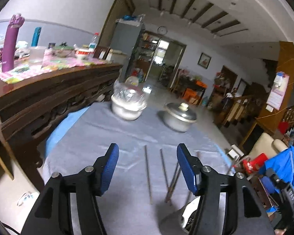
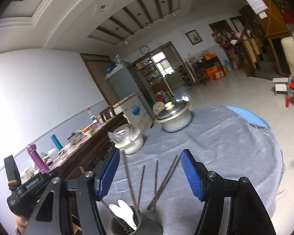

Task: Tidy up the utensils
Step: 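Move both tools back toward the remaining chopsticks on the cloth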

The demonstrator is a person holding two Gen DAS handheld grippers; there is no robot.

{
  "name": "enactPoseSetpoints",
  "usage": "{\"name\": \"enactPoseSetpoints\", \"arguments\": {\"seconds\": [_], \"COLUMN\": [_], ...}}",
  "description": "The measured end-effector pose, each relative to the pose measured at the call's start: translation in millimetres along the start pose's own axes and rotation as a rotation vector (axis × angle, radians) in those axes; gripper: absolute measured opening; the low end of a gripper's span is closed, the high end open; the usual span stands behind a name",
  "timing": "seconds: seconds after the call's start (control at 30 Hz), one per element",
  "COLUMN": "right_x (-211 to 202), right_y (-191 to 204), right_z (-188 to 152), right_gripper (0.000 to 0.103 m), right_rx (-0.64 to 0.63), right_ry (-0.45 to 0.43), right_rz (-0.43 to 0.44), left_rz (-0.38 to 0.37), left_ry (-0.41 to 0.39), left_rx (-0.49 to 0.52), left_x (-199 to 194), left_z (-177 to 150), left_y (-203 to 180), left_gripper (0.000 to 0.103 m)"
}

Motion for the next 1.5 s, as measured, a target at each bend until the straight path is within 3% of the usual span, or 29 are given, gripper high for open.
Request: {"name": "enactPoseSetpoints", "arguments": {"seconds": [0.53, 0.77, 0.97, 1.27, 1.5], "right_x": [17, 41, 68, 160, 243], "right_y": [-52, -74, -91, -108, -120], "right_z": [-23, -45, -56, -59, -66], "right_gripper": [0.068, 0.052, 0.050, 0.044, 0.041], "right_rx": [0.139, 0.206, 0.255, 0.271, 0.235], "right_ry": [0.098, 0.188, 0.273, 0.502, 0.639], "right_rz": [-0.080, -0.101, -0.109, -0.107, -0.174], "left_rz": [0.127, 0.153, 0.170, 0.188, 0.180], "left_ry": [0.233, 0.301, 0.351, 0.402, 0.448], "left_rx": [0.006, 0.004, -0.001, 0.003, -0.037], "left_x": [63, 88, 111, 146, 168], "left_z": [-55, -72, -82, -87, -89], "left_y": [36, 47, 55, 62, 73], "left_gripper": [0.066, 0.066, 0.066, 0.066, 0.066]}}
Point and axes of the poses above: each gripper's, at about its wrist camera, not at the fingertips, and x roughly the way its jaws point, y to its left, z to its top, the point moved 5 cm from there along x, roughly the way its jaws point, and after that the axes turned 9 degrees about z, right-handed, at the moved point
